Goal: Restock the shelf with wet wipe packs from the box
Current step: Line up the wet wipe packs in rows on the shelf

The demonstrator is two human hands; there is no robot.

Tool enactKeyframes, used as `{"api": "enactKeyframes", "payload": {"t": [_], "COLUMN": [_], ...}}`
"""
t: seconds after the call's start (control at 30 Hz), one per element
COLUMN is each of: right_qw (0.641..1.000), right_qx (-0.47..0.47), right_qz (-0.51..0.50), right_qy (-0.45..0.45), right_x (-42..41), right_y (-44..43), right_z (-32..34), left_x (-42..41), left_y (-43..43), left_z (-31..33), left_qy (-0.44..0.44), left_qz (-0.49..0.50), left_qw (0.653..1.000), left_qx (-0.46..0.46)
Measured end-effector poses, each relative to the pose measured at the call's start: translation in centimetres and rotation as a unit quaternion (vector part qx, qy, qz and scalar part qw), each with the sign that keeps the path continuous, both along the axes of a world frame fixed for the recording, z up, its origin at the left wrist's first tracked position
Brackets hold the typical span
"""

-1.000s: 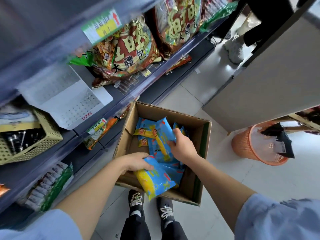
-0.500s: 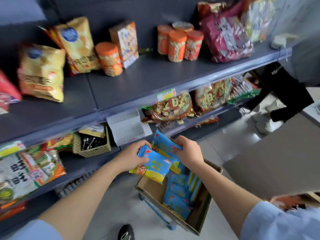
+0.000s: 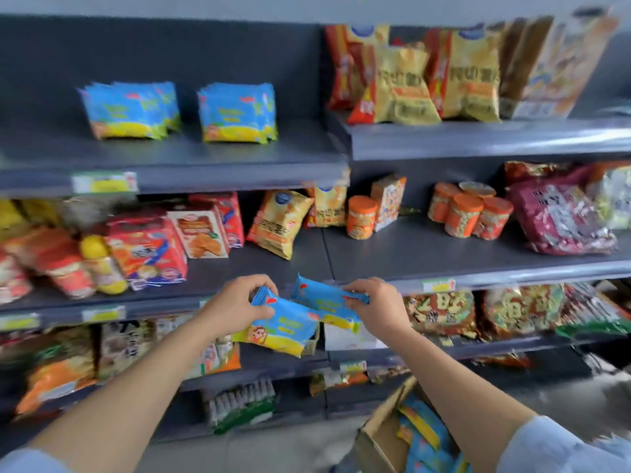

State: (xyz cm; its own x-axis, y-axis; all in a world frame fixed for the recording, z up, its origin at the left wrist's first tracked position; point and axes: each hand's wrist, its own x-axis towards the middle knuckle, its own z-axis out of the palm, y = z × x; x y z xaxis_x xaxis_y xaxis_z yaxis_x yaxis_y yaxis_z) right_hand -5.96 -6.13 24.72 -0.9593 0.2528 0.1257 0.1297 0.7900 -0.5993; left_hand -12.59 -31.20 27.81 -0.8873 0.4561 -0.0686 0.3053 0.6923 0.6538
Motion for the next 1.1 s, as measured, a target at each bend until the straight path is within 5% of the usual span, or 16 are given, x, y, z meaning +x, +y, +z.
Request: {"api": "enactKeyframes", "payload": {"t": [0.57,1.1], "right_qw": [0.979,0.96], "right_qx": [-0.018,-0.038], "right_qz": [0.101,0.135], "right_qy": [0.179,0.242], "right_x": [-5.4,-17.7], "right_y": [-20.4,-25.0], "right_z": [14.7,23.7], "left_x": [-0.4,-9.2], "left_y": [-22.9,-26.9], "left_z": [14.6,21.8], "left_qy": [0.098,0.151], "left_qz": [0.061,0.092], "left_qw": [0.978,0.944], "left_qx": [0.174,0.278]}}
